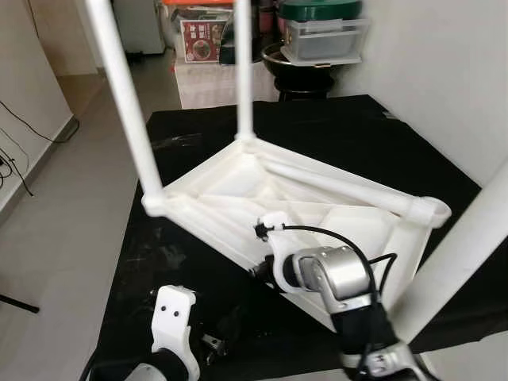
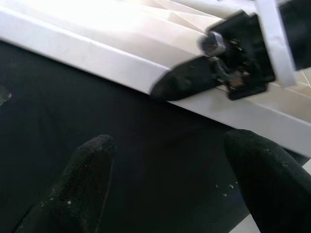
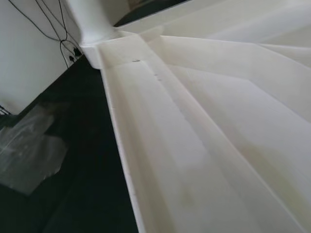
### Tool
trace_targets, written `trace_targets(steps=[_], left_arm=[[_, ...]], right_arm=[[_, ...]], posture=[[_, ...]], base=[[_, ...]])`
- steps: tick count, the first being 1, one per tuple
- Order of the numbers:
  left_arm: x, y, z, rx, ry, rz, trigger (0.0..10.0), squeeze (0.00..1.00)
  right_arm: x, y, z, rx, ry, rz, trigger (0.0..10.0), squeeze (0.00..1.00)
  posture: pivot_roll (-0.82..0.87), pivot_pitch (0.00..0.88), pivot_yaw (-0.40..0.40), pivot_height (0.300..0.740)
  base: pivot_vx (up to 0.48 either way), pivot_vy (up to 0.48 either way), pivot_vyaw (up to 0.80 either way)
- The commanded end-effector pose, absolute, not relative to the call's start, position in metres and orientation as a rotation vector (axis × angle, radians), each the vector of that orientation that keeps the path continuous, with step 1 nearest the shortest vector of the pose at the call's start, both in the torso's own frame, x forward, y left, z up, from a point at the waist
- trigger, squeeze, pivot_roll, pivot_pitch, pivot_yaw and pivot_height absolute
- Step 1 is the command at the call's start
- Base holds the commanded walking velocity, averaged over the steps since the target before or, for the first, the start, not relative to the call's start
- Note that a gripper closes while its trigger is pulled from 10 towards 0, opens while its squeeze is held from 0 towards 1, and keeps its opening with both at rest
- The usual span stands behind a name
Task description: Building children table
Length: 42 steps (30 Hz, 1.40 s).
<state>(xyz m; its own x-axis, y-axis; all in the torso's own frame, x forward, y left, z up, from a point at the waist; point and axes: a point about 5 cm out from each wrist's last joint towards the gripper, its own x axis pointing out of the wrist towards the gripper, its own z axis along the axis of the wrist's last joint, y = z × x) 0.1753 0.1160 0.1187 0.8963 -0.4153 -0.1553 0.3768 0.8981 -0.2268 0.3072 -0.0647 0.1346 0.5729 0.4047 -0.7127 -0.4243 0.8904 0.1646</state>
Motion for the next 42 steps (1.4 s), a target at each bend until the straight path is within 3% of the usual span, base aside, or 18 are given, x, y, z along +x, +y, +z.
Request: trace_targets(steps=[1, 5, 6, 7, 12, 13, 14, 15, 23, 26, 27, 28, 29, 32, 33, 34, 35, 42], left_arm=[[0.174, 0.117, 0.117, -0.191, 0.214, -0.405, 10.0, 0.00], [0.174, 0.117, 0.117, -0.190, 0.213, -0.402, 10.0, 0.00], [0.174, 0.117, 0.117, -0.190, 0.213, -0.402, 10.0, 0.00], [0.174, 0.117, 0.117, -0.190, 0.213, -0.402, 10.0, 0.00], [0.174, 0.116, 0.117, -0.188, 0.214, -0.403, 10.0, 0.00], [0.175, 0.116, 0.118, -0.189, 0.213, -0.404, 10.0, 0.00], [0.175, 0.116, 0.118, -0.189, 0.213, -0.404, 10.0, 0.00], [0.175, 0.116, 0.118, -0.190, 0.213, -0.404, 10.0, 0.00], [0.177, 0.117, 0.119, -0.171, 0.197, -0.405, 10.0, 0.00], [0.177, 0.117, 0.119, -0.171, 0.197, -0.405, 10.0, 0.00], [0.181, 0.122, 0.121, -0.123, 0.173, -0.375, 10.0, 0.00], [0.181, 0.122, 0.121, -0.123, 0.173, -0.375, 10.0, 0.00], [0.185, 0.127, 0.123, -0.079, 0.150, -0.336, 10.0, 0.00], [0.187, 0.131, 0.124, -0.050, 0.135, -0.309, 10.0, 0.00], [0.190, 0.135, 0.125, -0.032, 0.127, -0.278, 10.0, 0.00], [0.190, 0.135, 0.125, -0.032, 0.127, -0.278, 10.0, 0.00], [0.194, 0.142, 0.125, -0.009, 0.127, -0.217, 10.0, 0.00], [0.203, 0.163, 0.123, 0.044, 0.143, -0.034, 10.0, 0.00]], right_arm=[[0.316, -0.078, 0.148, -0.013, 0.765, 0.401, 0.0, 0.00], [0.322, -0.067, 0.155, 0.029, 0.669, 0.361, 0.0, 0.00], [0.329, -0.056, 0.161, 0.077, 0.597, 0.357, 2.0, 0.00], [0.334, -0.045, 0.169, 0.121, 0.538, 0.366, 10.0, 0.00], [0.337, -0.021, 0.192, 0.213, 0.421, 0.468, 10.0, 0.00], [0.334, -0.015, 0.203, 0.259, 0.366, 0.520, 10.0, 0.78], [0.334, -0.015, 0.203, 0.259, 0.366, 0.520, 10.0, 0.78], [0.329, -0.010, 0.215, 0.314, 0.317, 0.594, 10.0, 1.00], [0.302, -0.027, 0.238, 0.387, 0.110, 0.897, 10.0, 1.00], [0.302, -0.027, 0.238, 0.387, 0.110, 0.897, 10.0, 1.00], [0.286, -0.049, 0.229, 0.276, 0.036, 1.004, 10.0, 1.00], [0.286, -0.049, 0.229, 0.276, 0.036, 1.004, 10.0, 1.00], [0.279, -0.060, 0.219, 0.204, 0.037, 1.030, 10.0, 0.79], [0.275, -0.066, 0.213, 0.157, 0.045, 1.043, 10.0, 0.79], [0.271, -0.070, 0.208, 0.128, 0.053, 1.053, 10.0, 0.29], [0.271, -0.070, 0.208, 0.128, 0.053, 1.053, 10.0, 0.29], [0.266, -0.077, 0.200, 0.110, 0.064, 1.053, 10.0, 0.00], [0.251, -0.094, 0.175, 0.077, 0.099, 0.987, 10.0, 0.00]], posture=[[0.03, 0.014, -0.021, 0.740], [0.03, 0.016, -0.020, 0.740], [0.03, 0.016, -0.018, 0.740], [0.03, 0.016, -0.016, 0.740], [0.04, 0.016, -0.017, 0.740], [0.03, 0.018, -0.017, 0.740], [0.03, 0.018, -0.017, 0.740], [0.03, 0.020, -0.017, 0.740], [0.01, 0.024, -0.013, 0.740], [0.01, 0.024, -0.013, 0.740], [-0.01, 0.026, -0.006, 0.740], [-0.01, 0.026, -0.006, 0.740], [-0.01, 0.026, -0.003, 0.740], [-0.01, 0.026, -0.003, 0.740], [-0.01, 0.026, -0.002, 0.740], [-0.01, 0.026, -0.002, 0.740], [-0.02, 0.026, 0.001, 0.740], [-0.02, 0.027, 0.007, 0.740]], base=[[0.000, 0.000, 0.00], [0.000, 0.000, 0.00], [0.000, 0.000, 0.00], [0.000, 0.000, 0.00], [0.000, 0.000, 0.00], [0.000, 0.000, 0.00], [0.000, 0.000, 0.00], [0.000, 0.000, 0.00], [0.000, 0.000, 0.00], [0.000, 0.000, 0.00], [0.000, 0.000, 0.00], [0.000, 0.000, 0.00], [0.000, 0.000, 0.00], [0.000, 0.000, 0.00], [0.000, 0.000, 0.00], [0.000, 0.000, 0.00], [0.000, 0.000, 0.00], [0.000, 0.000, 0.00]])
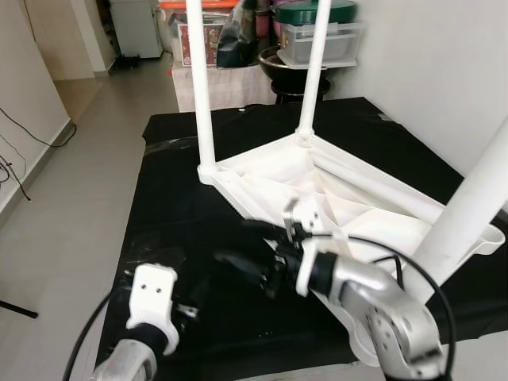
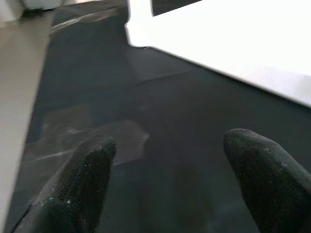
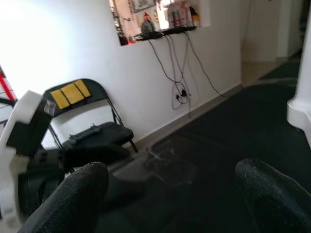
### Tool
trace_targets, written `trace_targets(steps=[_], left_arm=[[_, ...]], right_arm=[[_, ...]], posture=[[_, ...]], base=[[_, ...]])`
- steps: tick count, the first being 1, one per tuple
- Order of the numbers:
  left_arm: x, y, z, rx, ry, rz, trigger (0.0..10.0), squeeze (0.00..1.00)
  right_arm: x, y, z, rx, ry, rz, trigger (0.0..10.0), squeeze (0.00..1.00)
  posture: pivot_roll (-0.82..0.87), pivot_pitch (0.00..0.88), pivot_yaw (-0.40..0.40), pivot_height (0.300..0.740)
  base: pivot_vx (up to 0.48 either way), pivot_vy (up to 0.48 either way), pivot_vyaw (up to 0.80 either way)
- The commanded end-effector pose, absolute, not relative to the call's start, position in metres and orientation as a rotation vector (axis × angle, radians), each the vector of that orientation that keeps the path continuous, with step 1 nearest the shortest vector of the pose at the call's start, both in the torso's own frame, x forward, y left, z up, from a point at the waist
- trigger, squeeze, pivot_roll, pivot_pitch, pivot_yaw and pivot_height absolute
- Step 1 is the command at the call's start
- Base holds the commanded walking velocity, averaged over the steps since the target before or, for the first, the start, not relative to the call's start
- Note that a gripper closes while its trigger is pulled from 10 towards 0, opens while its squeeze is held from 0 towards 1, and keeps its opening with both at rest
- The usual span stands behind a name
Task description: Building children table
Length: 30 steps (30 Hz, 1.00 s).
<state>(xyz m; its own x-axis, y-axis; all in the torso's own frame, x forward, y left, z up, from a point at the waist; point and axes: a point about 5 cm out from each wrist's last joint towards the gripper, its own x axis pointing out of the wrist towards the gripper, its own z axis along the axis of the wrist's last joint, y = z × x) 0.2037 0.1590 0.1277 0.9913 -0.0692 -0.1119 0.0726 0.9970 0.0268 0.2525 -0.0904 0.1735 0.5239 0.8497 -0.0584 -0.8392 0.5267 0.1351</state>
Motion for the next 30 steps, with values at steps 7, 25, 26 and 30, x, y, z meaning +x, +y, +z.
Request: trace_targets(steps=[7, 25, 26, 30], left_arm=[[0.204, 0.171, 0.119, 0.078, 0.159, 0.039, 10.0, 0.00], [0.206, 0.171, 0.114, 0.118, 0.177, 0.058, 10.0, 0.00], [0.206, 0.171, 0.114, 0.118, 0.177, 0.058, 10.0, 0.00], [0.206, 0.171, 0.114, 0.119, 0.177, 0.056, 10.0, 0.00]], right_arm=[[0.243, -0.094, 0.161, 0.144, 0.119, 0.915, 10.0, 0.00], [0.232, -0.087, 0.156, 0.139, 0.093, 0.968, 10.0, 0.00], [0.232, -0.087, 0.155, 0.138, 0.093, 0.969, 10.0, 0.00], [0.232, -0.087, 0.155, 0.139, 0.091, 0.970, 10.0, 0.00]], posture=[[-0.02, 0.027, 0.007, 0.740], [-0.02, 0.016, 0.018, 0.740], [-0.02, 0.016, 0.018, 0.740], [-0.02, 0.015, 0.019, 0.740]], base=[[0.000, 0.000, 0.00], [-0.205, 0.000, 0.00], [-0.304, 0.000, 0.00], [-0.307, 0.000, 0.00]])
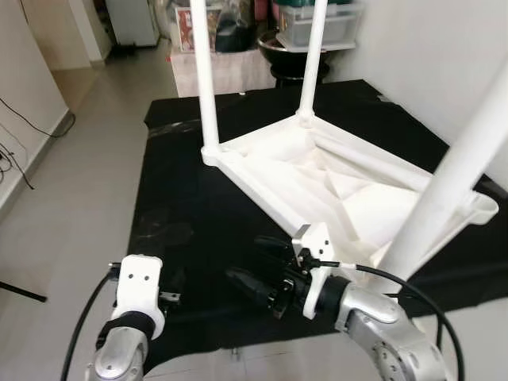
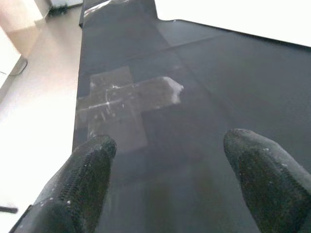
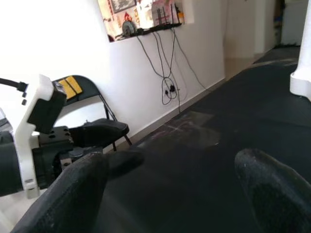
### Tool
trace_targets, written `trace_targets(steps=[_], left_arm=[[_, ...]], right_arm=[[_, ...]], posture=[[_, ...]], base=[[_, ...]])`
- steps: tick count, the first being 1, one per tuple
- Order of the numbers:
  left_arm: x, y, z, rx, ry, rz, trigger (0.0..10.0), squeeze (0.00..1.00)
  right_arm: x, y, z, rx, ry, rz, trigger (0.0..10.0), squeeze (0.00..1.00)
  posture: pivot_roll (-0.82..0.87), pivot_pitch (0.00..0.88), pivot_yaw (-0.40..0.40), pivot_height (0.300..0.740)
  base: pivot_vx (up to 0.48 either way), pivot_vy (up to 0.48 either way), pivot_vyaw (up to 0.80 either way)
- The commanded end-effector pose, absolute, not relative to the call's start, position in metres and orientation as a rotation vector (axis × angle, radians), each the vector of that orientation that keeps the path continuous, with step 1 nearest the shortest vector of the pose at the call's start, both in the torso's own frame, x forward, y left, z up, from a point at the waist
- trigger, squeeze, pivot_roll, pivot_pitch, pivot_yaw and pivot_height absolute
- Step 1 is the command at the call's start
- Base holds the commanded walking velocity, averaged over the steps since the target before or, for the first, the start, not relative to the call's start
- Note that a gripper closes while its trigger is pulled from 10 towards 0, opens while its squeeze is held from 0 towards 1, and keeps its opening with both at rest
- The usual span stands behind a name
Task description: Building children table
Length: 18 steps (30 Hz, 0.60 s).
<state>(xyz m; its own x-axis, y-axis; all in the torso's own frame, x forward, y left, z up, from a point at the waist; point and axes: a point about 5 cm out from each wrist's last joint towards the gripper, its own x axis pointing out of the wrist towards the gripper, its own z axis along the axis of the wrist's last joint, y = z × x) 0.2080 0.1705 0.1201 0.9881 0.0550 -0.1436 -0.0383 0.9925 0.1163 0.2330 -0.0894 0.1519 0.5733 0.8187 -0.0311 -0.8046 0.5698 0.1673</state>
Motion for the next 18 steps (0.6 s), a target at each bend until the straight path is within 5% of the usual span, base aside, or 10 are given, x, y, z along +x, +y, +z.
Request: trace_targets(steps=[1, 18], left_arm=[[0.206, 0.171, 0.114, 0.119, 0.177, 0.056, 10.0, 0.00], [0.203, 0.163, 0.117, 0.072, 0.145, -0.035, 10.0, 0.00]], right_arm=[[0.232, -0.087, 0.155, 0.139, 0.091, 0.970, 10.0, 0.00], [0.263, -0.115, 0.147, 0.074, 0.101, 0.654, 10.0, 0.00]], posture=[[-0.02, 0.015, 0.019, 0.740], [-0.02, 0.014, 0.018, 0.740]], base=[[-0.300, 0.000, 0.00], [-0.049, 0.000, 0.00]])
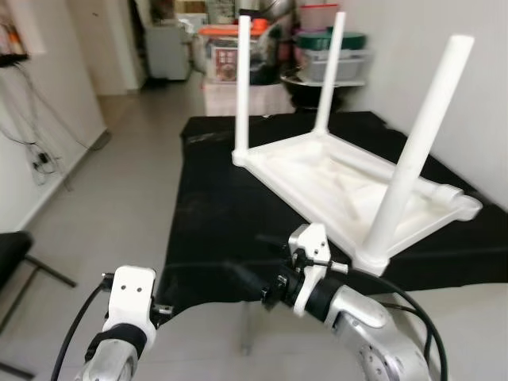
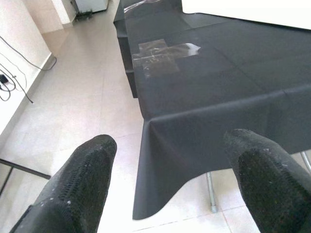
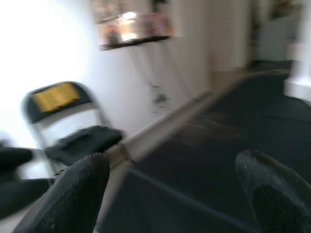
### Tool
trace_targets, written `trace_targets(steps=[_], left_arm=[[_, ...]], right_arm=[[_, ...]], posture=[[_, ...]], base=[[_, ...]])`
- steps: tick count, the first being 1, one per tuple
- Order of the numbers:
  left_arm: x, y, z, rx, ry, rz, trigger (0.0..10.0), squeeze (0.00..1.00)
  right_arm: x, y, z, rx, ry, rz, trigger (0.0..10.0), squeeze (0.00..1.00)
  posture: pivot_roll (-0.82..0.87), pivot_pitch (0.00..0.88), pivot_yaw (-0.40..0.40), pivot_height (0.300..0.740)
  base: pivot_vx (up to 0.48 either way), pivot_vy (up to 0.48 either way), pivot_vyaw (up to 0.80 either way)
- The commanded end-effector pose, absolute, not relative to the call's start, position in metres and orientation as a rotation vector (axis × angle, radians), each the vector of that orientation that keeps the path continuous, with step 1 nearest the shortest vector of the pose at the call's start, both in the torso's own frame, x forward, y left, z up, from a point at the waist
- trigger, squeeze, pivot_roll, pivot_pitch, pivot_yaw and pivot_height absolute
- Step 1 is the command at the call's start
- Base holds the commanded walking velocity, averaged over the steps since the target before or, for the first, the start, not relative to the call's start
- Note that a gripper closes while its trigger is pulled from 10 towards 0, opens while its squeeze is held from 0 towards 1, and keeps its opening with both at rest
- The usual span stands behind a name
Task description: Building children table
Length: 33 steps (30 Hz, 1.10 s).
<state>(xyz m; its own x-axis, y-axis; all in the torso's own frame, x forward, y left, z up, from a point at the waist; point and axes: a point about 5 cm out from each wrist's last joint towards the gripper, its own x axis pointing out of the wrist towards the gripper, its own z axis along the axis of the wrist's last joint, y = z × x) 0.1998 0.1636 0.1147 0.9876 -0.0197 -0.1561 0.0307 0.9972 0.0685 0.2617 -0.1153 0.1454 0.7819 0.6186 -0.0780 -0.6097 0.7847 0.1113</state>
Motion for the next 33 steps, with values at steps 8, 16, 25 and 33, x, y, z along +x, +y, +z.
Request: trace_targets(steps=[8, 16, 25, 33], left_arm=[[0.203, 0.156, 0.118, 0.032, 0.143, -0.059, 10.0, 0.00], [0.204, 0.155, 0.117, 0.022, 0.135, -0.065, 10.0, 0.00], [0.205, 0.155, 0.118, 0.010, 0.130, -0.070, 10.0, 0.00], [0.213, 0.159, 0.127, 0.012, 0.081, -0.061, 10.0, 0.00]], right_arm=[[0.279, -0.142, 0.134, -0.068, 0.136, 0.463, 10.0, 0.00], [0.280, -0.139, 0.131, -0.066, 0.136, 0.475, 10.0, 0.00], [0.284, -0.136, 0.128, -0.089, 0.122, 0.485, 10.0, 0.00], [0.287, -0.135, 0.127, -0.093, 0.114, 0.478, 10.0, 0.00]], posture=[[-0.02, 0.013, 0.012, 0.740], [-0.03, 0.016, 0.009, 0.740], [-0.03, 0.017, 0.012, 0.740], [-0.01, 0.014, 0.010, 0.740]], base=[[0.000, -0.451, 0.00], [0.000, -0.461, 0.00], [0.000, -0.467, 0.00], [0.000, -0.167, 0.00]])
